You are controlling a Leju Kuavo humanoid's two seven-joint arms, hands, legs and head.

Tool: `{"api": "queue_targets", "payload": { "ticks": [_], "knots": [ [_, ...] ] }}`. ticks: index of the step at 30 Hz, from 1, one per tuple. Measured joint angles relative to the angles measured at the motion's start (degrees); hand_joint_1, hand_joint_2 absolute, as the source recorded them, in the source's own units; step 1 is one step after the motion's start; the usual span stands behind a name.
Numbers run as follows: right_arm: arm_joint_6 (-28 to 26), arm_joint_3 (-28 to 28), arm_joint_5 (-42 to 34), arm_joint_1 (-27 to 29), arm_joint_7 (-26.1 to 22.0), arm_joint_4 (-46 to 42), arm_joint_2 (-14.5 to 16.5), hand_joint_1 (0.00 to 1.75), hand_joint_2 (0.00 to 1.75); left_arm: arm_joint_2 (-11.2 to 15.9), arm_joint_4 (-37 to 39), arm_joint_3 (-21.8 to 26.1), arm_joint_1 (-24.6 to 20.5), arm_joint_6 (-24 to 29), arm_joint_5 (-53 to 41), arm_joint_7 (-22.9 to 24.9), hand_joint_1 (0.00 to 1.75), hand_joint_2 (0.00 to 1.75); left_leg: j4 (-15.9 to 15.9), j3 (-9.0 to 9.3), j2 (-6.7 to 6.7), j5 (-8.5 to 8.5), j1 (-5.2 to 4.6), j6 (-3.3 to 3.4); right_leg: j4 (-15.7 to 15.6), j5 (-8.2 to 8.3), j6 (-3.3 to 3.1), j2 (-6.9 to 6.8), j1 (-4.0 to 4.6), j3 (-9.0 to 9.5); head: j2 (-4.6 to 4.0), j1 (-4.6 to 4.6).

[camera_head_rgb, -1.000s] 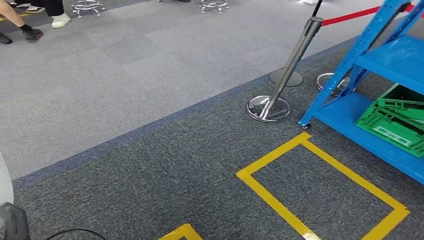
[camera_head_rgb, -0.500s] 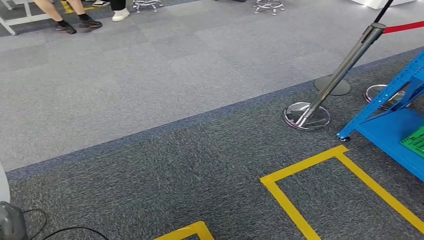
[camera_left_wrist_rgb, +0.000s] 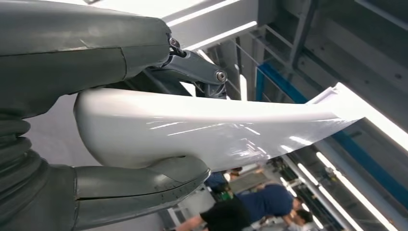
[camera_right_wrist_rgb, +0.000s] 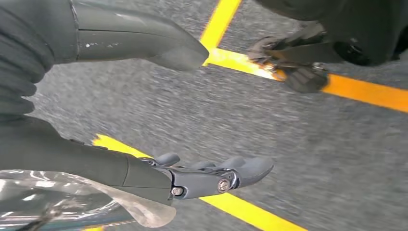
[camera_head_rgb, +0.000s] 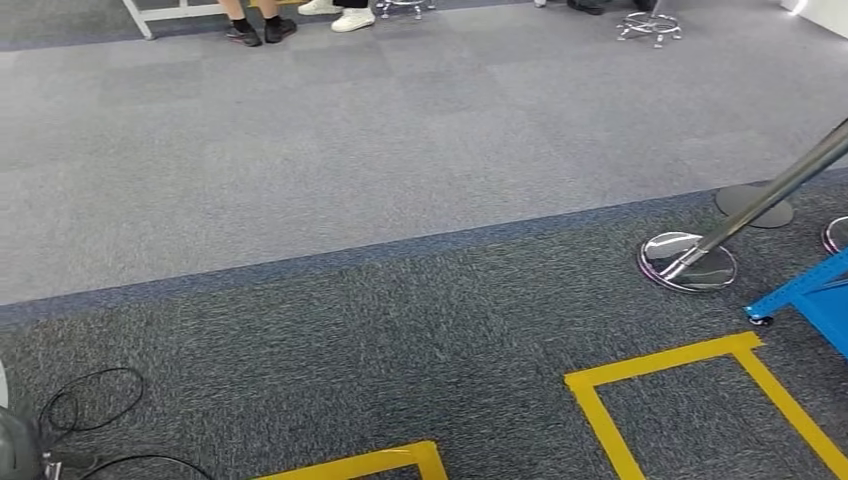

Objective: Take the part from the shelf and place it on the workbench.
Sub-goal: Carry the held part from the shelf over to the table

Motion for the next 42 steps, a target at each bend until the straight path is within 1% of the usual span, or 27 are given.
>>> {"api": "queue_targets", "payload": {
  "ticks": [2, 4, 5, 6, 7, 9, 11, 13, 14, 15, 17, 19, 20, 21, 22, 24, 26, 28, 29, 31, 33, 35, 36, 38, 39, 40, 42],
  "knots": [
    [-0.16, 0.19, 0.28, 0.03, -0.04, -0.01, 0.01, 0.00, 1.75, -0.23, -0.24, 0.01, -0.11, 0.00, -0.04, 0.00, 1.75, 1.75, -0.24, -0.01, -1.19, 0.31, -0.03, 0.65, 6.41, -3.40, -0.01, 3.63, -0.05, -3.18, 0.00, 0.37],
    [-0.34, 0.34, 0.67, 0.29, -0.05, 0.01, 0.01, 0.00, 1.75, -0.45, -0.37, 0.07, -0.17, 0.00, -0.03, 0.00, 1.75, 1.75, -0.19, -0.08, -2.69, 0.35, -0.24, 0.89, 13.80, -5.77, -0.10, 4.88, 0.05, -7.19, 0.00, 0.48],
    [-0.45, 0.45, 0.90, 0.45, -0.07, 0.01, 0.01, 0.00, 1.75, -0.58, -0.48, 0.13, -0.17, 0.00, 0.07, 0.00, 1.75, 1.75, -0.17, -0.04, -3.50, 0.35, -0.33, 0.90, 15.20, -5.45, -0.15, 5.03, 0.08, -8.26, 0.00, 0.48],
    [-0.60, 0.60, 1.14, 0.55, -0.09, 0.02, 0.00, 0.00, 1.75, -0.72, -0.61, 0.20, -0.18, 0.00, 0.21, 0.00, 1.75, 1.75, -0.13, 0.05, -4.33, 0.34, -0.38, 0.90, 14.36, -3.98, -0.22, 5.15, 0.10, -8.30, 0.00, 0.47],
    [-0.74, 0.76, 1.38, 0.59, -0.13, 0.02, -0.01, 0.00, 1.75, -0.87, -0.78, 0.28, -0.19, 0.00, 0.36, 0.00, 1.75, 1.75, -0.06, 0.14, -5.12, 0.30, -0.39, 0.86, 11.40, -1.68, -0.31, 5.55, 0.08, -7.31, 0.00, 0.48],
    [-0.99, 1.06, 1.74, 0.64, -0.22, 0.03, -0.03, 0.00, 1.75, -1.16, -1.19, 0.50, -0.29, -0.01, 0.61, 0.00, 1.75, 1.75, 0.37, 0.04, -6.58, 0.10, -0.43, 0.59, 3.71, 2.03, -0.43, 8.13, -0.16, -4.36, 0.00, 0.47],
    [-1.10, 1.27, 2.00, 0.65, -0.26, 0.04, -0.04, 0.00, 1.75, -1.49, -1.69, 0.88, -0.42, -0.02, 0.72, 0.00, 1.75, 1.75, 0.82, -0.50, -7.95, 0.04, -0.43, 0.00, -0.01, 2.78, -0.51, 9.90, -0.27, -2.62, 0.00, 0.41],
    [-1.17, 1.51, 2.24, 0.57, -0.26, 0.04, -0.04, 0.00, 1.75, -1.87, -2.16, 1.39, -0.41, -0.02, 0.91, 0.00, 1.75, 1.75, 0.97, -1.02, -9.21, 0.23, -0.29, -0.64, -0.27, 2.70, -0.83, 8.82, -0.19, -2.21, 0.00, 0.34],
    [-1.19, 1.62, 2.34, 0.54, -0.26, 0.04, -0.04, 0.00, 1.75, -2.04, -2.36, 1.66, -0.39, -0.02, 1.06, 0.00, 1.75, 1.75, 1.30, -1.23, -8.75, 0.00, -0.29, -0.92, -0.41, 2.82, -1.16, 8.07, -0.20, -2.12, 0.00, 0.32],
    [-1.21, 1.72, 2.40, 0.54, -0.26, 0.04, -0.05, 0.00, 1.75, -2.16, -2.52, 1.93, -0.45, -0.01, 1.27, 0.00, 1.75, 1.75, 2.43, -1.73, -7.58, -0.81, -0.31, -1.21, -0.59, 2.94, -1.54, 7.27, -0.23, -2.01, 0.00, 0.16],
    [-1.21, 1.82, 2.50, 0.70, -0.26, 0.04, -0.08, 0.00, 1.75, -2.28, -2.73, 2.44, -0.72, -0.01, 1.58, 0.00, 1.75, 1.75, 7.82, -4.06, -4.13, -4.05, -0.26, -1.77, -0.79, 2.98, -2.16, 5.59, -0.13, -1.87, 0.00, -0.12],
    [-1.20, 1.92, 2.56, 0.87, -0.22, 0.04, -0.08, 0.00, 1.75, -2.30, -2.78, 2.90, -0.92, -0.01, 1.82, 0.00, 1.75, 1.75, 14.78, -7.24, -2.61, -7.07, 0.08, -2.24, -0.79, 2.85, -2.40, 3.79, 0.06, -1.86, 0.00, -0.24],
    [-1.19, 1.98, 2.61, 0.86, -0.21, 0.04, -0.08, 0.00, 1.75, -2.31, -2.78, 3.09, -0.91, -0.02, 1.95, 0.00, 1.75, 1.75, 16.44, -7.97, -2.36, -7.29, 0.27, -2.41, -0.78, 2.77, -2.43, 2.92, 0.10, -1.84, 0.00, -0.24],
    [-1.20, 2.03, 2.66, 0.80, -0.20, 0.04, -0.08, 0.00, 1.75, -2.31, -2.81, 3.29, -0.91, -0.02, 2.14, 0.00, 1.75, 1.75, 16.00, -7.68, -2.13, -6.44, 0.43, -2.52, -0.78, 2.68, -2.40, 2.09, 0.12, -1.77, 0.00, -0.24],
    [-1.20, 2.07, 2.69, 0.71, -0.19, 0.04, -0.08, 0.00, 1.75, -2.31, -2.85, 3.51, -0.91, -0.02, 2.39, 0.00, 1.75, 1.75, 13.41, -6.32, -1.74, -4.71, 0.55, -2.54, -0.78, 2.57, -2.32, 1.34, 0.11, -1.63, 0.00, -0.24],
    [-1.23, 2.11, 2.74, 0.63, -0.17, 0.04, -0.08, 0.00, 1.75, -2.33, -2.99, 4.03, -0.93, -0.02, 3.15, 0.00, 1.75, 1.75, 5.71, -2.38, 0.57, -1.46, 0.35, -2.31, -0.73, 2.23, -1.87, 0.02, 0.23, -1.20, 0.00, -0.25],
    [-1.34, 2.12, 2.78, 0.64, -0.13, 0.04, -0.08, 0.00, 1.75, -2.37, -3.10, 4.48, -0.91, -0.02, 4.13, 0.00, 1.75, 1.75, 1.47, -0.37, 2.39, -0.64, -0.14, -1.70, -0.72, 1.89, -1.25, -1.23, 0.44, -0.84, 0.00, -0.23],
    [-1.49, 2.14, 2.86, 0.41, -0.10, 0.03, -0.08, 0.00, 1.75, -2.43, -3.24, 5.03, -0.75, -0.02, 5.22, 0.00, 1.75, 1.75, 0.99, -0.43, 1.65, -0.77, -0.42, -0.98, -0.95, 1.75, -0.68, -2.52, 0.44, -0.40, 0.00, -0.20],
    [-1.54, 2.16, 2.91, 0.21, -0.10, 0.02, -0.08, 0.00, 1.75, -2.47, -3.39, 5.34, -0.61, -0.01, 5.64, 0.00, 1.75, 1.75, 0.71, -0.34, 1.01, -0.62, -0.37, -0.63, -0.88, 1.49, -0.40, -2.22, 0.33, -0.29, 0.00, -0.14],
    [-1.67, 2.22, 2.96, -0.04, -0.14, -0.01, -0.08, 0.00, 1.75, -2.54, -3.77, 5.76, -0.53, 0.01, 6.08, 0.00, 1.75, 1.75, 0.13, -0.05, -0.18, -0.23, -0.13, 0.18, 1.69, -0.36, 0.00, 0.83, 0.04, -1.38, 0.00, 0.13],
    [-1.74, 2.30, 3.00, 0.07, -0.10, 0.00, -0.08, 0.00, 1.75, -2.55, -3.95, 5.90, -0.57, 0.00, 6.27, 0.00, 1.75, 1.75, -0.02, -0.01, -1.45, -0.06, -0.04, 0.66, 8.74, -3.76, 0.11, 4.24, -0.09, -4.96, 0.00, 0.45],
    [-1.74, 2.43, 3.03, 0.39, -0.05, 0.01, -0.08, 0.00, 1.75, -2.55, -3.96, 6.02, -0.55, -0.02, 6.38, 0.00, 1.75, 1.75, 0.01, -0.01, -3.06, -0.07, -0.14, 0.79, 14.93, -5.39, 0.13, 4.99, -0.03, -8.47, 0.00, 0.50],
    [-1.74, 2.51, 3.04, 0.53, -0.05, 0.01, -0.08, 0.00, 1.75, -2.55, -3.96, 6.09, -0.54, -0.02, 6.41, 0.00, 1.75, 1.75, 0.03, 0.05, -3.91, -0.08, -0.17, 0.80, 15.27, -4.58, 0.11, 5.07, -0.02, -9.02, 0.00, 0.50],
    [-1.77, 2.63, 3.05, 0.61, -0.05, -0.01, -0.08, 0.00, 1.75, -2.55, -3.96, 6.27, -0.53, -0.02, 6.44, 0.00, 1.75, 1.75, 0.17, 0.27, -5.53, -0.17, -0.12, 0.65, 9.57, -0.33, 0.02, 5.88, -0.10, -6.97, 0.00, 0.50],
    [-1.79, 2.66, 3.05, 0.61, -0.05, 0.00, -0.08, 0.00, 1.75, -2.55, -3.96, 6.37, -0.54, -0.02, 6.44, 0.00, 1.75, 1.75, 0.36, 0.26, -6.23, -0.30, -0.17, 0.45, 5.73, 1.43, -0.02, 7.23, -0.20, -5.37, 0.00, 0.52],
    [-1.80, 2.68, 3.06, 0.59, -0.05, 0.01, -0.08, 0.00, 1.75, -2.55, -3.97, 6.45, -0.55, -0.02, 6.43, 0.00, 1.75, 1.75, 0.63, 0.12, -6.96, -0.43, -0.19, 0.19, 2.61, 2.45, -0.11, 8.44, -0.32, -3.87, 0.00, 0.48],
    [-1.80, 2.70, 3.11, 0.58, -0.06, 0.02, -0.08, 0.00, 1.75, -2.54, -4.04, 6.58, -0.49, -0.03, 6.43, 0.00, 1.75, 1.75, 0.98, -0.40, -8.28, -0.44, -0.15, -0.49, 0.16, 2.45, -0.41, 9.67, -0.33, -2.51, 0.00, 0.45]
  ]
}}
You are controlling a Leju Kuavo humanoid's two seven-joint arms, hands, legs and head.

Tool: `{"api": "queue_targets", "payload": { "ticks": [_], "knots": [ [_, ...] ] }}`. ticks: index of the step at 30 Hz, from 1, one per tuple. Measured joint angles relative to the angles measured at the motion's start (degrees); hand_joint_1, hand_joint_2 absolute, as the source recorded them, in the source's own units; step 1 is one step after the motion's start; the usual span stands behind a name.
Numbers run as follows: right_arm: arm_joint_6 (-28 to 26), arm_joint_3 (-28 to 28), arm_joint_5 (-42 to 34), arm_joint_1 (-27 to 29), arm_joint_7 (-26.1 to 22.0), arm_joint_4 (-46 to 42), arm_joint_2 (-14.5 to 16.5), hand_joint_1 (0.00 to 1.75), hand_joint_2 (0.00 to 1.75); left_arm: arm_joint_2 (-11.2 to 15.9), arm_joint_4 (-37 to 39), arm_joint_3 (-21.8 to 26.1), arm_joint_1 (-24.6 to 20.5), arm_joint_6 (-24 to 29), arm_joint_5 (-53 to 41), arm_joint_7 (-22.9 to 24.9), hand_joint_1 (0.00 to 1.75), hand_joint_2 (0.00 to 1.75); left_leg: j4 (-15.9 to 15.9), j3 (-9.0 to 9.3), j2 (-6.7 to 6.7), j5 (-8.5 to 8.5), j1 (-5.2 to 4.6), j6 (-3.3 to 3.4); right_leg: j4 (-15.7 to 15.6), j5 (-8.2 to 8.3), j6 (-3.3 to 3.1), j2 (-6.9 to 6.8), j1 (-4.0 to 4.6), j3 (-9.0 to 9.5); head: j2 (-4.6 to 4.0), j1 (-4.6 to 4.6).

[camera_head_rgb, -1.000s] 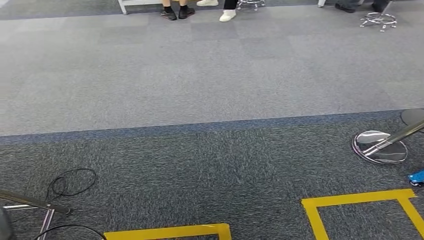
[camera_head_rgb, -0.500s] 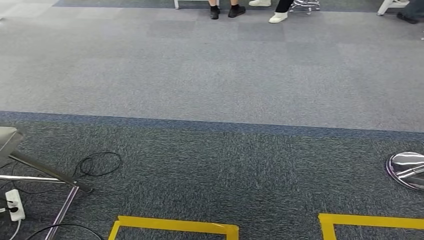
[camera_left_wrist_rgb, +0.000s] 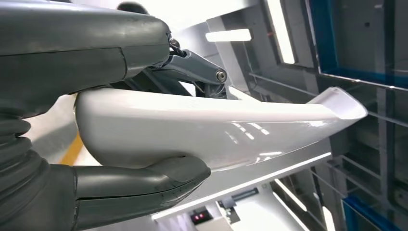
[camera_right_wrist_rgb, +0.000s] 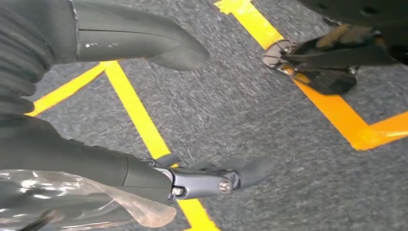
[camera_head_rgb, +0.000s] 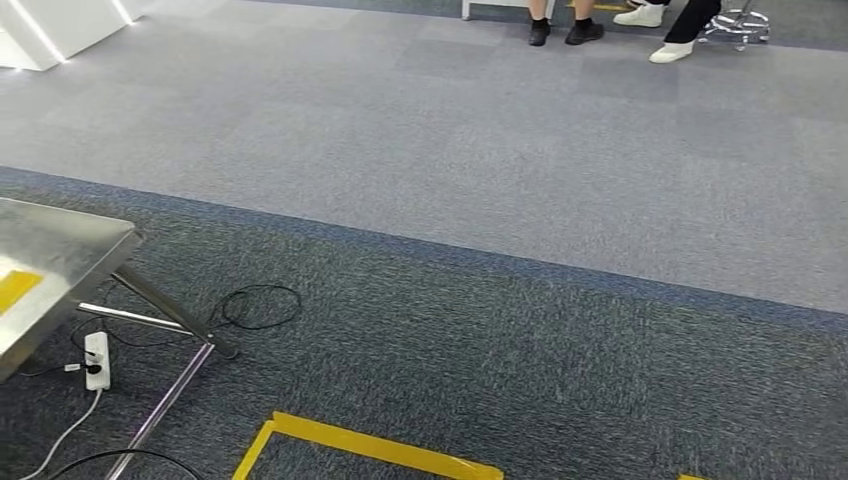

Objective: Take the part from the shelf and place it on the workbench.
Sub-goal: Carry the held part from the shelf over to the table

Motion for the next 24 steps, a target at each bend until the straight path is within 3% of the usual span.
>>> {"api": "queue_targets", "payload": {
  "ticks": [2, 4, 6, 8, 9, 11, 13, 15, 17, 19, 21, 23, 24],
  "knots": [
    [0.00, 0.04, 0.10, -0.07, 0.00, 0.00, 0.00, 0.00, 1.75, 0.01, -0.14, 0.14, 0.18, 0.00, 0.04, 0.00, 1.75, 1.75, 0.14, -0.39, -0.82, 0.10, 0.18, -0.58, -0.25, 0.04, -0.53, -1.31, 0.03, 0.28, 0.00, 0.00],
    [-0.01, 0.11, 0.17, -0.07, -0.03, 0.00, -0.01, 0.00, 1.75, 0.03, -0.38, 0.30, 0.29, 0.02, 0.09, 0.00, 1.75, 1.75, 2.23, -1.31, 1.69, -1.33, 0.10, -1.14, -0.49, 0.12, -1.20, -2.84, 0.00, 0.51, 0.00, -0.37],
    [-0.02, 0.19, 0.26, 0.10, -0.07, 0.00, -0.02, 0.00, 1.75, 0.04, -0.58, 0.37, 0.28, 0.02, 0.10, 0.00, 1.75, 1.75, 8.59, -4.17, 5.17, -4.85, 0.13, -1.69, -0.60, -0.02, -1.77, -4.55, 0.17, 0.71, 0.00, -0.76],
    [0.00, 0.25, 0.39, 0.20, -0.08, 0.00, -0.02, 0.00, 1.75, 0.04, -0.77, 0.40, 0.33, 0.02, 0.19, 0.00, 1.75, 1.75, 15.26, -7.38, 6.02, -7.36, 0.35, -1.96, -0.57, -0.25, -2.02, -6.33, 0.34, 0.83, 0.00, -0.79],
    [0.01, 0.28, 0.46, 0.16, -0.08, 0.00, -0.02, 0.00, 1.75, 0.04, -0.91, 0.42, 0.38, 0.01, 0.22, 0.00, 1.75, 1.75, 16.21, -7.85, 6.11, -7.10, 0.41, -1.99, -0.57, -0.39, -2.03, -7.15, 0.39, 0.94, 0.00, -0.79],
    [0.02, 0.34, 0.58, 0.02, -0.10, 0.00, -0.02, 0.00, 1.75, 0.04, -1.37, 0.39, 0.52, 0.01, 0.15, 0.00, 1.75, 1.75, 11.77, -5.64, 6.67, -3.69, 0.40, -1.73, -0.57, -0.76, -1.87, -8.65, 0.45, 1.45, 0.00, -0.81],
    [0.02, 0.39, 0.65, -0.11, -0.14, 0.00, -0.02, 0.00, 1.75, 0.04, -1.99, 0.28, 0.62, 0.01, -0.06, 0.00, 1.75, 1.75, 4.25, -1.80, 9.09, -0.73, -0.07, -1.09, -0.59, -1.29, -1.48, -9.94, 0.63, 1.87, 0.00, -0.81],
    [0.02, 0.42, 0.72, -0.23, -0.15, -0.01, -0.02, 0.00, 1.75, 0.03, -2.49, 0.09, 0.78, 0.01, -0.42, 0.00, 1.75, 1.75, 0.81, -0.19, 10.69, -0.46, -0.61, -0.43, -0.71, -1.71, -0.99, -11.19, 0.88, 2.11, 0.00, -0.81],
    [0.05, 0.48, 0.81, -0.62, -0.15, -0.03, -0.02, 0.00, 1.75, 0.02, -2.85, -0.09, 1.21, 0.01, -0.88, 0.00, 1.75, 1.75, 0.31, -0.20, 9.69, -0.49, -0.59, 0.18, -1.00, -1.92, -0.51, -12.23, 0.96, 2.89, 0.00, -0.76],
    [0.08, 0.55, 0.87, -1.00, -0.17, -0.05, -0.01, 0.00, 1.75, 0.00, -3.19, -0.37, 1.55, 0.02, -1.16, 0.00, 1.75, 1.75, -0.35, 0.09, 8.45, -0.08, -0.22, 0.87, 0.24, -3.02, -0.04, -9.82, 0.74, 2.78, 0.00, -0.44],
    [0.09, 0.59, 0.88, -0.99, -0.15, -0.06, 0.00, 0.00, 1.75, -0.01, -3.38, -0.84, 1.62, 0.01, -1.31, 0.00, 1.75, 1.75, -0.69, 0.26, 7.21, 0.17, 0.01, 1.34, 5.97, -5.84, 0.26, -5.93, 0.55, -0.20, 0.00, -0.05],
    [0.10, 0.62, 0.93, -0.73, -0.10, -0.05, 0.00, 0.00, 1.75, -0.01, -3.42, -1.18, 1.64, -0.01, -1.68, 0.00, 1.75, 1.75, -0.67, 0.27, 5.67, 0.14, -0.01, 1.51, 13.47, -8.13, 0.44, -4.74, 0.57, -4.58, 0.00, 0.07],
    [0.11, 0.65, 0.96, -0.60, -0.08, -0.04, 0.00, 0.00, 1.75, -0.01, -3.42, -1.36, 1.67, -0.02, -2.00, 0.00, 1.75, 1.75, -0.66, 0.35, 4.84, 0.10, -0.03, 1.53, 15.23, -7.85, 0.48, -4.65, 0.58, -6.05, 0.00, 0.09]
  ]
}}
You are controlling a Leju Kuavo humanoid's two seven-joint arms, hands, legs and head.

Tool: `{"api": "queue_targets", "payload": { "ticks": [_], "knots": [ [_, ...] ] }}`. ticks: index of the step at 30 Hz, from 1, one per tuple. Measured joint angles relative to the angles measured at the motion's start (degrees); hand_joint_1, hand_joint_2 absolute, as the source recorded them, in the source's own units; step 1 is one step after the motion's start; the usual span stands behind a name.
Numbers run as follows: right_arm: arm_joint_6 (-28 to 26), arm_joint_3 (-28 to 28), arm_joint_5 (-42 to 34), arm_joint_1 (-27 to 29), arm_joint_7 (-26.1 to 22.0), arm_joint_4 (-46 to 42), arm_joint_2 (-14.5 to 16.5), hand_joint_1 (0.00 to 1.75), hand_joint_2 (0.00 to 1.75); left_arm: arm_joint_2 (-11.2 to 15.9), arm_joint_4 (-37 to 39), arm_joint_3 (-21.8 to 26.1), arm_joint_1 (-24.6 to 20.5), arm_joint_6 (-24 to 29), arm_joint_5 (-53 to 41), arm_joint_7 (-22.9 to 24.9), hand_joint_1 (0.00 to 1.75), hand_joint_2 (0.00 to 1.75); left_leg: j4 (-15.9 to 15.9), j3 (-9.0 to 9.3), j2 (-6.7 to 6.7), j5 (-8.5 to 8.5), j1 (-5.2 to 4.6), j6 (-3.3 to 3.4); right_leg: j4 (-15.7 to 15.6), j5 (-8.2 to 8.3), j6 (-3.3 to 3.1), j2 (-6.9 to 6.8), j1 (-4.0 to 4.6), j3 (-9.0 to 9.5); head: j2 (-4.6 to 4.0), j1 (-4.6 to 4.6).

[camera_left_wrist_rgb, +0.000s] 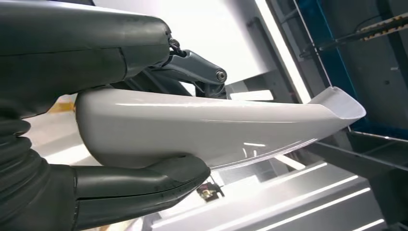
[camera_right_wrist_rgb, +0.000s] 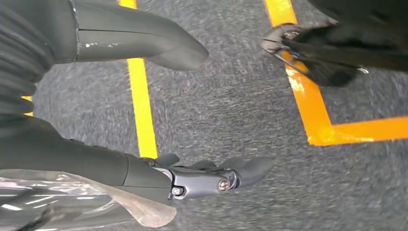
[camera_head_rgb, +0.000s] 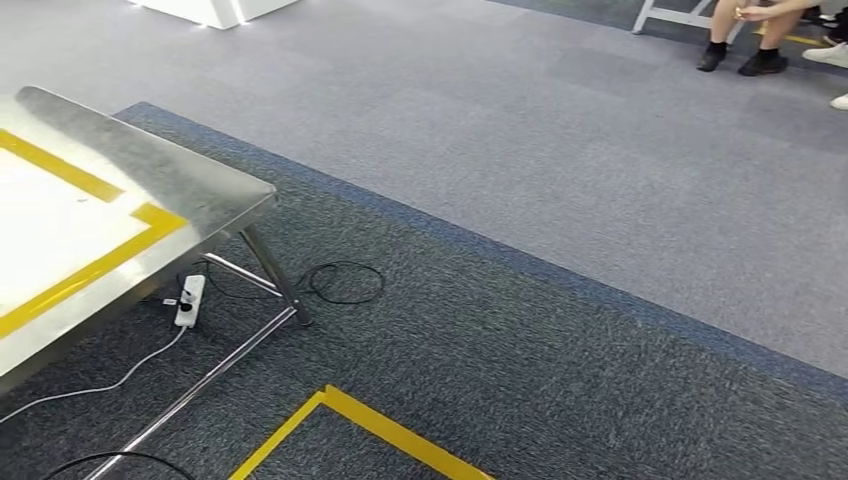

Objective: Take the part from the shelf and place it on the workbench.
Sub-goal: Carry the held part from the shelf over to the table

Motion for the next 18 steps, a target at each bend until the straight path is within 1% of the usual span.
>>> {"api": "queue_targets", "payload": {
  "ticks": [1, 2, 3, 4, 5, 6, 7, 8, 9, 10, 11, 12, 13, 14, 15, 16, 17, 18],
  "knots": [
    [0.00, 0.04, 0.02, 0.10, -0.01, 0.00, 0.00, 0.00, 1.75, 0.00, -0.01, -0.24, 0.02, 0.00, -0.34, 0.00, 1.75, 1.75, 0.02, 0.13, -0.86, -0.05, 0.00, -0.02, -0.51, 1.44, 0.02, 0.07, -0.01, -0.44, 0.00, 0.00],
    [-0.02, 0.07, 0.03, 0.14, -0.03, 0.00, -0.01, 0.00, 1.75, 0.00, -0.02, -0.55, 0.04, 0.00, -0.65, 0.00, 1.75, 1.75, 0.05, 0.29, -1.67, -0.14, 0.02, -0.11, -3.17, 3.76, 0.01, 0.38, -0.06, 0.20, 0.00, 0.00],
    [-0.03, 0.10, 0.03, 0.16, -0.04, 0.00, -0.01, 0.00, 1.75, 0.00, -0.05, -0.90, 0.06, 0.00, -0.91, 0.00, 1.75, 1.75, 0.11, 0.44, -2.44, -0.26, 0.06, -0.27, -7.04, 6.23, -0.01, 1.33, -0.17, 1.48, 0.00, 0.02],
    [-0.04, 0.12, 0.03, 0.18, -0.05, 0.00, -0.02, 0.00, 1.75, 0.00, -0.11, -1.22, 0.10, 0.00, -1.12, 0.00, 1.75, 1.75, 0.31, 0.48, -3.15, -0.45, 0.01, -0.54, -10.75, 7.84, -0.06, 2.73, -0.33, 2.95, 0.00, 0.02],
    [-0.04, 0.13, 0.04, 0.17, -0.07, 0.00, -0.02, 0.00, 1.75, 0.00, -0.25, -1.53, 0.17, 0.00, -1.33, 0.00, 1.75, 1.75, 0.47, 0.39, -3.85, -0.56, -0.01, -0.85, -13.43, 8.68, -0.17, 3.91, -0.45, 4.19, 0.00, 0.00],
    [-0.04, 0.14, 0.05, 0.16, -0.07, -0.01, -0.01, 0.00, 1.75, 0.00, -0.44, -1.88, 0.28, 0.00, -1.53, 0.00, 1.75, 1.75, 0.59, 0.16, -4.52, -0.59, 0.01, -1.18, -14.85, 8.76, -0.35, 4.71, -0.50, 4.94, 0.00, 0.00],
    [-0.04, 0.15, 0.07, 0.10, -0.08, -0.01, -0.01, 0.00, 1.75, 0.00, -0.62, -2.24, 0.44, 0.00, -1.75, 0.00, 1.75, 1.75, 0.66, -0.09, -5.17, -0.53, 0.03, -1.50, -15.20, 8.49, -0.59, 4.69, -0.45, 5.31, 0.00, -0.04],
    [-0.04, 0.16, 0.10, 0.01, -0.10, -0.02, 0.01, 0.00, 1.75, 0.00, -0.80, -2.59, 0.63, 0.00, -1.95, 0.00, 1.75, 1.75, 0.64, -0.27, -5.83, -0.43, 0.15, -1.78, -15.27, 8.49, -0.92, 4.02, -0.46, 5.49, 0.00, -0.06],
    [-0.07, 0.17, 0.14, -0.06, -0.11, -0.04, 0.01, 0.00, 1.75, 0.00, -0.96, -2.88, 0.83, 0.00, -2.09, 0.00, 1.75, 1.75, 0.88, -0.44, -5.65, -0.58, 0.18, -2.05, -15.38, 8.56, -1.25, 3.30, -0.49, 5.57, 0.00, -0.06],
    [-0.11, 0.17, 0.17, -0.12, -0.14, -0.06, 0.02, 0.00, 1.75, 0.01, -1.11, -3.13, 0.97, 0.01, -2.23, 0.00, 1.75, 1.75, 1.81, -0.83, -4.61, -1.21, 0.15, -2.34, -15.49, 8.61, -1.65, 2.57, -0.54, 5.67, 0.00, -0.27],
    [-0.16, 0.17, 0.19, -0.10, -0.16, -0.08, 0.02, 0.00, 1.75, 0.01, -1.26, -3.41, 1.05, 0.02, -2.40, 0.00, 1.75, 1.75, 3.81, -1.74, -3.03, -2.47, 0.13, -2.65, -15.60, 8.61, -2.01, 1.75, -0.59, 5.76, 0.00, -0.47],
    [-0.22, 0.17, 0.20, -0.02, -0.16, -0.09, 0.02, 0.00, 1.75, 0.02, -1.38, -3.75, 1.11, 0.02, -2.58, 0.00, 1.75, 1.75, 6.98, -3.21, -1.10, -4.22, 0.15, -2.94, -15.61, 8.53, -2.29, 0.87, -0.50, 5.82, 0.00, -0.68],
    [-0.28, 0.17, 0.20, 0.10, -0.16, -0.09, 0.02, 0.00, 1.75, 0.02, -1.45, -4.09, 1.12, 0.02, -2.79, 0.00, 1.75, 1.75, 10.79, -5.07, 0.22, -6.07, 0.24, -3.20, -15.61, 8.41, -2.50, -0.01, -0.41, 5.86, 0.00, -0.90],
    [-0.32, 0.17, 0.20, 0.20, -0.15, -0.09, 0.02, 0.00, 1.75, 0.02, -1.47, -4.41, 1.17, 0.01, -2.98, 0.00, 1.75, 1.75, 14.29, -6.81, 0.85, -7.42, 0.38, -3.38, -15.60, 8.30, -2.60, -0.96, -0.33, 5.90, 0.00, -0.92],
    [-0.36, 0.18, 0.20, 0.25, -0.15, -0.09, 0.03, 0.00, 1.75, 0.02, -1.48, -4.70, 1.24, 0.00, -3.11, 0.00, 1.75, 1.75, 16.39, -7.87, 1.12, -7.83, 0.48, -3.48, -15.60, 8.18, -2.62, -1.87, -0.29, 5.97, 0.00, -0.93],
    [-0.39, 0.18, 0.22, 0.22, -0.15, -0.09, 0.03, 0.00, 1.75, 0.02, -1.48, -4.97, 1.33, 0.00, -3.21, 0.00, 1.75, 1.75, 16.40, -7.89, 1.29, -7.11, 0.54, -3.50, -15.59, 8.05, -2.60, -2.70, -0.28, 6.09, 0.00, -0.94],
    [-0.43, 0.19, 0.22, 0.15, -0.15, -0.09, 0.04, 0.00, 1.75, 0.02, -1.49, -5.24, 1.44, 0.00, -3.27, 0.00, 1.75, 1.75, 14.23, -6.79, 1.55, -5.43, 0.56, -3.40, -15.59, 7.90, -2.54, -3.49, -0.26, 6.30, 0.00, -0.94],
    [-0.48, 0.19, 0.23, 0.07, -0.16, -0.09, 0.04, 0.00, 1.75, 0.02, -1.54, -5.47, 1.54, 0.00, -3.32, 0.00, 1.75, 1.75, 10.43, -4.84, 2.32, -3.31, 0.49, -3.13, -15.60, 7.72, -2.40, -4.19, -0.24, 6.58, 0.00, -0.95]
  ]
}}
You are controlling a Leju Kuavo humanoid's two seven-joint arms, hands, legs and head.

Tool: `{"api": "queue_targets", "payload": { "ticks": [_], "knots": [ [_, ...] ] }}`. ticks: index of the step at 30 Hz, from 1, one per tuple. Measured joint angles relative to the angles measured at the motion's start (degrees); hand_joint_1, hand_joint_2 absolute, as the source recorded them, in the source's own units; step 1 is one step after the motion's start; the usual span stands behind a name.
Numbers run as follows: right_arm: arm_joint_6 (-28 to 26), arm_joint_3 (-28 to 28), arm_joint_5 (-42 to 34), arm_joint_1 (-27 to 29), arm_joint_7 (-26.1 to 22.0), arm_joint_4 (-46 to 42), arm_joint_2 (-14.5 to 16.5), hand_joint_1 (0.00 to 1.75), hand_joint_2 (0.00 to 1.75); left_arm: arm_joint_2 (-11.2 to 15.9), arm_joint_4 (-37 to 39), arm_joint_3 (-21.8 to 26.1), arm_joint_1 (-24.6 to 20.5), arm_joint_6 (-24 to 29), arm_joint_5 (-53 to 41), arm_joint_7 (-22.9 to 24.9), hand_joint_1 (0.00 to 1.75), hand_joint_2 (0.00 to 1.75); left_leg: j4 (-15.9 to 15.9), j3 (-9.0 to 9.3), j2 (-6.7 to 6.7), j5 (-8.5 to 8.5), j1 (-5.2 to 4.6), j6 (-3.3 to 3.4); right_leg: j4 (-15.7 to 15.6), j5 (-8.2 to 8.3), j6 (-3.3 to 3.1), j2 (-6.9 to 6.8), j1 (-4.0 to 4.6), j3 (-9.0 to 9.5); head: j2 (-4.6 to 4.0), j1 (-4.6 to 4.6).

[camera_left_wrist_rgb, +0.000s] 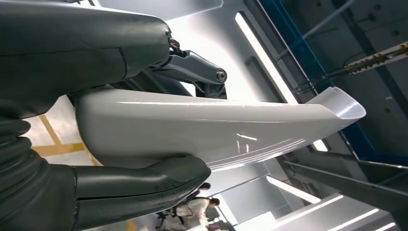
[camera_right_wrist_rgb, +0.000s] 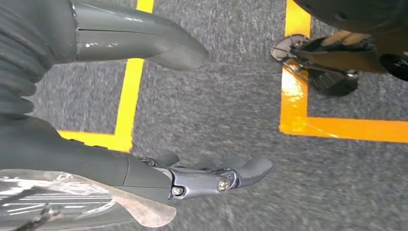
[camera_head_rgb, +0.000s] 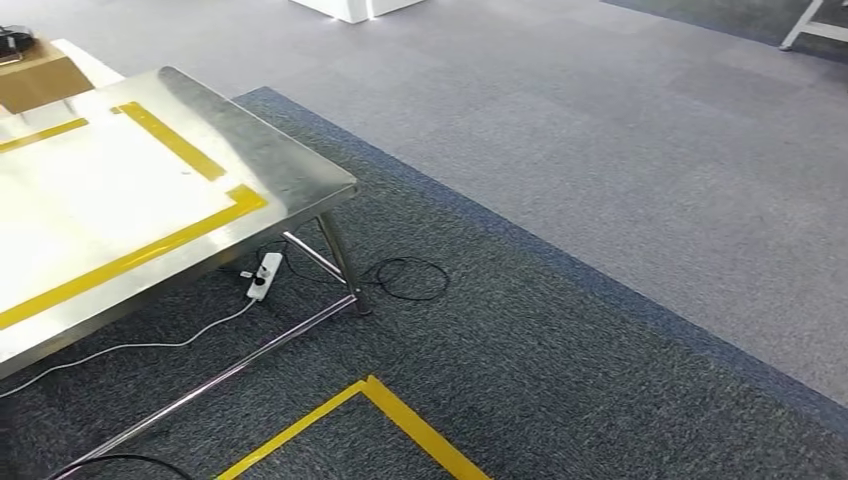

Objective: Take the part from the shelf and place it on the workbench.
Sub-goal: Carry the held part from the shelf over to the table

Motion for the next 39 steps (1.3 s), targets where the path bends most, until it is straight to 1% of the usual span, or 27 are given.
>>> {"api": "queue_targets", "payload": {
  "ticks": [2, 3, 4, 7, 9, 11, 12, 13, 14, 15, 16, 17, 19, 20, 22, 23, 25, 27, 28, 29, 30, 31, 33, 35, 37, 38, 39],
  "knots": [
    [-0.10, 0.00, -0.01, -0.13, -0.03, 0.00, 0.00, 0.00, 1.75, 0.00, -0.16, -0.32, 0.10, 0.00, -0.05, 0.00, 1.75, 1.75, -7.11, 3.60, 2.93, 2.34, -0.58, 0.79, 0.01, -0.47, 0.52, -1.28, 0.22, 0.46, 0.00, 0.03],
    [-0.16, 0.00, -0.01, -0.16, -0.05, 0.00, 0.00, 0.00, 1.75, 0.00, -0.24, -0.46, 0.15, 0.00, -0.04, 0.00, 1.75, 1.75, -8.93, 4.44, 3.95, 2.55, -0.88, 1.15, -0.02, -0.68, 0.84, -1.91, 0.32, 0.58, 0.00, 0.07],
    [-0.23, 0.00, -0.01, -0.20, -0.08, 0.00, 0.00, 0.00, 1.75, 0.00, -0.28, -0.60, 0.21, 0.00, -0.03, 0.00, 1.75, 1.75, -9.49, 4.60, 4.33, 2.24, -1.12, 1.39, -0.09, -0.85, 1.13, -2.51, 0.40, 0.74, 0.00, 0.09],
    [-0.39, 0.02, 0.02, -0.53, -0.12, -0.03, 0.01, 0.00, 1.75, -0.02, -0.38, -0.96, 0.40, 0.00, 0.01, 0.00, 1.75, 1.75, -9.95, 4.65, 2.66, 2.51, -0.98, 1.88, -0.42, -1.11, 1.75, -3.58, 0.33, 1.54, 0.00, 0.05],
    [-0.55, 0.05, 0.03, -0.69, -0.19, -0.09, 0.01, 0.00, 1.75, -0.04, -0.55, -1.24, 0.41, 0.01, 0.01, 0.00, 1.75, 1.75, -10.61, 4.99, 1.27, 3.00, -0.56, 2.39, 1.53, -2.64, 2.17, -0.95, 0.19, 0.89, -0.01, 0.33],
    [-0.67, 0.07, 0.02, -0.55, -0.20, -0.11, 0.00, 0.00, 1.75, -0.04, -0.65, -1.43, 0.36, 0.01, 0.01, 0.00, 1.75, 1.75, -10.81, 5.12, -0.11, 3.16, -0.36, 2.71, 7.94, -5.90, 2.37, 2.84, 0.12, -2.22, -0.01, 0.77],
    [-0.69, 0.07, 0.02, -0.43, -0.17, -0.11, 0.00, 0.00, 1.75, -0.04, -0.67, -1.48, 0.34, 0.01, 0.02, 0.00, 1.75, 1.75, -10.78, 5.11, -0.88, 3.13, -0.38, 2.77, 11.73, -7.31, 2.43, 3.70, 0.15, -4.27, 0.00, 0.87],
    [-0.69, 0.08, 0.02, -0.30, -0.15, -0.11, 0.00, 0.00, 1.75, -0.04, -0.67, -1.50, 0.35, 0.00, 0.02, 0.00, 1.75, 1.75, -10.76, 5.17, -1.67, 3.08, -0.40, 2.81, 14.31, -7.74, 2.47, 4.02, 0.16, -5.91, 0.00, 0.94],
    [-0.68, 0.10, 0.02, -0.19, -0.15, -0.11, 0.00, 0.00, 1.75, -0.04, -0.67, -1.53, 0.35, 0.00, 0.01, 0.00, 1.75, 1.75, -10.73, 5.28, -2.49, 3.02, -0.41, 2.83, 15.01, -7.02, 2.49, 4.17, 0.17, -6.76, 0.00, 0.97],
    [-0.69, 0.13, 0.02, -0.15, -0.15, -0.11, 0.00, 0.00, 1.75, -0.04, -0.67, -1.54, 0.35, 0.00, 0.03, 0.00, 1.75, 1.75, -10.69, 5.44, -3.31, 2.92, -0.40, 2.78, 13.50, -5.22, 2.48, 4.28, 0.16, -6.56, 0.00, 0.97],
    [-0.72, 0.15, 0.02, -0.14, -0.16, -0.11, 0.00, 0.00, 1.75, -0.04, -0.67, -1.55, 0.35, 0.00, 0.02, 0.00, 1.75, 1.75, -10.61, 5.65, -4.09, 2.76, -0.35, 2.67, 10.07, -2.69, 2.47, 4.65, 0.09, -5.41, 0.00, 0.98],
    [-0.75, 0.17, 0.02, -0.15, -0.15, -0.10, 0.01, 0.00, 1.75, -0.04, -0.67, -1.55, 0.35, 0.00, 0.02, 0.00, 1.75, 1.75, -10.51, 5.79, -4.77, 2.57, -0.31, 2.47, 6.42, -0.85, 2.46, 5.81, -0.05, -3.94, 0.00, 0.99],
    [-0.86, 0.17, 0.04, -0.15, -0.16, -0.10, 0.01, 0.00, 1.75, -0.03, -0.68, -1.62, 0.32, 0.00, 0.02, 0.00, 1.75, 1.75, -10.04, 5.67, -6.07, 2.26, -0.28, 1.88, 1.13, 0.68, 2.26, 8.01, -0.24, -1.45, 0.00, 0.99],
    [-0.91, 0.17, 0.06, -0.16, -0.17, -0.10, 0.02, 0.00, 1.75, -0.03, -0.69, -1.66, 0.31, 0.00, 0.02, 0.00, 1.75, 1.75, -9.95, 5.45, -6.68, 2.28, -0.24, 1.56, 0.53, 0.33, 2.06, 8.57, -0.22, -0.99, 0.00, 1.00],
    [-1.00, 0.17, 0.14, -0.21, -0.19, -0.11, 0.03, 0.00, 1.75, -0.02, -0.72, -1.73, 0.33, -0.01, 0.03, 0.00, 1.75, 1.75, -9.89, 5.10, -7.85, 2.41, -0.14, 1.06, 0.35, 0.31, 1.47, 7.54, -0.15, -0.66, 0.00, 1.01],
    [-1.02, 0.17, 0.18, -0.26, -0.21, -0.12, 0.03, 0.00, 1.75, -0.02, -0.73, -1.74, 0.35, 0.01, 0.02, 0.00, 1.75, 1.75, -9.55, 4.91, -7.48, 2.16, -0.19, 0.81, 0.28, 0.32, 1.14, 6.87, -0.22, -0.53, 0.00, 0.95],
    [-1.05, 0.17, 0.25, -0.23, -0.23, -0.15, 0.03, 0.00, 1.75, -0.02, -0.78, -1.79, 0.27, 0.01, -0.07, 0.00, 1.75, 1.75, -5.95, 3.25, -4.80, 0.05, -0.27, 0.24, 0.04, 0.26, 0.36, 5.37, -0.36, -0.23, 0.00, 0.44],
    [-1.07, 0.17, 0.30, -0.03, -0.25, -0.15, 0.02, 0.00, 1.75, -0.02, -0.82, -1.87, 0.19, 0.00, -0.19, 0.00, 1.75, 1.75, 1.45, -0.44, -1.89, -3.35, -0.15, -0.27, 0.03, 0.00, -0.18, 3.73, -0.15, -0.04, 0.00, -0.02],
    [-1.05, 0.18, 0.33, 0.09, -0.25, -0.15, 0.02, 0.00, 1.75, -0.01, -0.82, -1.90, 0.20, -0.01, -0.23, 0.00, 1.75, 1.75, 4.70, -2.16, -1.36, -4.40, -0.06, -0.40, 0.03, -0.13, -0.30, 2.86, -0.03, 0.04, 0.00, -0.02],
    [-1.04, 0.19, 0.37, 0.16, -0.25, -0.15, 0.02, 0.00, 1.75, -0.01, -0.82, -1.92, 0.21, -0.01, -0.26, 0.00, 1.75, 1.75, 6.32, -3.09, -1.13, -4.40, -0.03, -0.41, 0.03, -0.27, -0.35, 2.01, 0.07, 0.16, 0.00, -0.03],
    [-1.03, 0.19, 0.41, 0.16, -0.25, -0.15, 0.02, 0.00, 1.75, 0.00, -0.82, -1.93, 0.22, -0.01, -0.27, 0.00, 1.75, 1.75, 5.84, -2.97, -0.97, -3.32, -0.03, -0.30, 0.03, -0.43, -0.34, 1.23, 0.15, 0.34, 0.00, -0.03],
    [-1.03, 0.20, 0.45, 0.10, -0.25, -0.15, 0.02, 0.00, 1.75, 0.00, -0.82, -1.94, 0.24, -0.02, -0.28, 0.00, 1.75, 1.75, 3.15, -1.73, -0.59, -1.34, -0.10, 0.00, 0.03, -0.62, -0.29, 0.49, 0.26, 0.60, 0.00, -0.03],
    [-1.04, 0.20, 0.48, -0.02, -0.26, -0.15, 0.03, 0.00, 1.75, -0.01, -0.82, -1.96, 0.26, -0.01, -0.28, 0.00, 1.75, 1.75, -4.56, 2.05, 1.95, 2.11, -0.67, 1.08, 0.04, -1.12, -0.01, -0.84, 0.55, 1.06, 0.00, -0.03],
    [-1.05, 0.20, 0.48, -0.04, -0.27, -0.15, 0.04, 0.00, 1.75, -0.01, -0.84, -2.07, 0.30, -0.01, -0.28, 0.00, 1.75, 1.75, -8.83, 4.09, 3.95, 2.74, -1.30, 1.89, -0.08, -1.59, 0.48, -2.19, 0.79, 1.27, 0.00, -0.01],
    [-1.06, 0.20, 0.50, -0.27, -0.28, -0.16, 0.05, 0.00, 1.75, -0.02, -0.85, -2.21, 0.41, -0.01, -0.27, 0.00, 1.75, 1.75, -9.48, 4.21, 3.03, 2.47, -1.41, 2.24, -0.58, -1.80, 1.00, -3.70, 0.87, 1.97, 0.00, -0.01],
    [-1.07, 0.21, 0.51, -0.47, -0.29, -0.17, 0.05, 0.00, 1.75, -0.03, -0.86, -2.27, 0.49, 0.00, -0.26, 0.00, 1.75, 1.75, -9.96, 4.41, 2.30, 2.70, -1.25, 2.42, -0.72, -1.96, 1.26, -3.56, 0.84, 2.41, 0.00, 0.04],
    [-1.08, 0.21, 0.52, -0.61, -0.31, -0.19, 0.06, 0.00, 1.75, -0.03, -0.87, -2.33, 0.51, 0.01, -0.26, 0.00, 1.75, 1.75, -10.50, 4.70, 1.63, 3.00, -1.03, 2.62, -0.40, -2.37, 1.53, -2.33, 0.77, 2.57, 0.00, 0.15]
  ]
}}
